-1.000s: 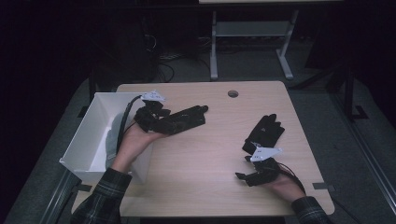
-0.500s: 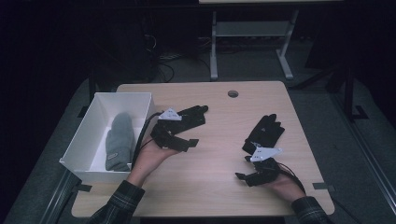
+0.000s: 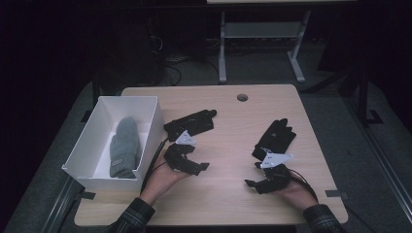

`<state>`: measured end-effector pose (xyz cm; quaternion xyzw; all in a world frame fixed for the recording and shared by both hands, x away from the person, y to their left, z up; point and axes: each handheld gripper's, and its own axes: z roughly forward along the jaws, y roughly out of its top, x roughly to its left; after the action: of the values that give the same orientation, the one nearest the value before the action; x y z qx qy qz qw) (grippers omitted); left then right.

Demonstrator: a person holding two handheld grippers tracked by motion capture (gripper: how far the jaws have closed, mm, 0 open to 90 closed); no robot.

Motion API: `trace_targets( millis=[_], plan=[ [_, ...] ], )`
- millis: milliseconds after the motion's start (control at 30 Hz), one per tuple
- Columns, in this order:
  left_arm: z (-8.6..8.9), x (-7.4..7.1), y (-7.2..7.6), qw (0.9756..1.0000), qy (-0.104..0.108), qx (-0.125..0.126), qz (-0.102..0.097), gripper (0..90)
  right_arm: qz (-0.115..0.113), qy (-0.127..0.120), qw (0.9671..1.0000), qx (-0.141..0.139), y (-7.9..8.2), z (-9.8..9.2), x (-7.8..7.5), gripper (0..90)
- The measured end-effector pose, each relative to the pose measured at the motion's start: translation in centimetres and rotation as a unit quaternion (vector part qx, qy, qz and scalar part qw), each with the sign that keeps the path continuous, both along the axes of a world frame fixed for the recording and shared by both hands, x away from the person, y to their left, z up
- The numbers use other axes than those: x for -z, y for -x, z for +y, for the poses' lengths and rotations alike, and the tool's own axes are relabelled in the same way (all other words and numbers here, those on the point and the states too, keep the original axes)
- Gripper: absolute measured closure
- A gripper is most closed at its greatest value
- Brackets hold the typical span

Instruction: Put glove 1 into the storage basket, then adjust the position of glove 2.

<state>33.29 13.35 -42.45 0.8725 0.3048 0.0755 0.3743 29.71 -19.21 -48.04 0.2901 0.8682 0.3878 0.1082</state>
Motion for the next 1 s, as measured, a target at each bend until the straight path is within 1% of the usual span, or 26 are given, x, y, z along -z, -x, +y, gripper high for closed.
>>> trace_targets(
  millis=[100,167,300,367,533,567,600,633,667,700,733,800,867,900,933,967,1000],
  plan=[
    [0.1,0.9,0.2,1.0000,-0.005,-0.002,0.003,13.4,0.000,0.000,1.0000,0.000,0.0,0.0,0.0,23.4],
    [0.1,1.6,0.4,0.9998,-0.019,-0.001,-0.001,13.3,0.000,0.000,1.0000,0.000,0.0,0.0,0.0,23.4],
    [0.1,2.8,0.7,0.9993,-0.037,0.003,0.007,12.9,-0.001,0.000,1.0000,-0.001,0.0,0.0,0.0,23.4],
    [0.1,3.4,0.9,0.9989,-0.046,0.005,0.006,12.9,-0.001,0.000,1.0000,-0.001,0.0,0.0,0.0,23.4],
    [0.4,4.2,1.1,0.9989,-0.043,0.015,0.013,12.9,0.000,0.000,1.0000,-0.002,0.0,0.0,0.0,23.8],
    [0.5,4.3,1.2,0.9991,-0.040,0.016,0.007,12.7,0.000,0.000,1.0000,-0.002,0.0,0.0,0.0,24.0],
    [0.6,4.3,1.2,0.9989,-0.042,0.019,0.003,12.8,0.000,0.000,1.0000,-0.003,0.1,-0.1,0.0,25.1],
    [0.7,4.3,1.3,0.9989,-0.043,0.021,0.000,12.7,0.000,0.000,1.0000,-0.003,0.1,-0.1,-0.1,27.0],
    [0.8,4.4,1.4,0.9986,-0.045,0.027,-0.003,12.8,0.000,0.002,1.0000,-0.002,0.0,-0.1,-0.1,31.5],
    [0.9,4.5,1.5,0.9985,-0.043,0.031,-0.010,12.8,0.004,0.005,1.0000,0.002,0.0,-0.2,-0.3,35.7],
    [1.1,4.5,1.6,0.9985,-0.041,0.035,-0.013,12.7,0.005,0.004,1.0000,0.005,-0.1,-0.4,-0.5,38.2],
    [1.3,4.7,1.7,0.9988,-0.031,0.035,-0.016,12.7,0.000,-0.001,0.9999,0.014,-0.2,-0.7,-1.1,46.0],
    [1.2,4.8,2.0,0.9986,-0.031,0.035,-0.026,12.8,-0.008,-0.006,0.9997,0.022,-0.4,-1.0,-1.6,52.4],
    [1.2,4.9,2.1,0.9982,-0.033,0.038,-0.032,12.8,-0.010,-0.005,0.9996,0.026,-0.5,-1.2,-1.9,57.2],
    [1.3,4.9,2.1,0.9983,-0.031,0.037,-0.032,12.7,-0.012,-0.005,0.9994,0.033,-0.6,-1.3,-2.1,62.4],
    [1.4,5.1,2.1,0.9982,-0.025,0.039,-0.037,12.7,-0.012,-0.004,0.9991,0.041,-0.7,-1.4,-2.4,66.4],
    [1.5,5.2,2.2,0.9982,-0.019,0.040,-0.041,12.7,-0.017,-0.001,0.9987,0.048,-0.9,-1.5,-2.6,70.6]
  ],
)
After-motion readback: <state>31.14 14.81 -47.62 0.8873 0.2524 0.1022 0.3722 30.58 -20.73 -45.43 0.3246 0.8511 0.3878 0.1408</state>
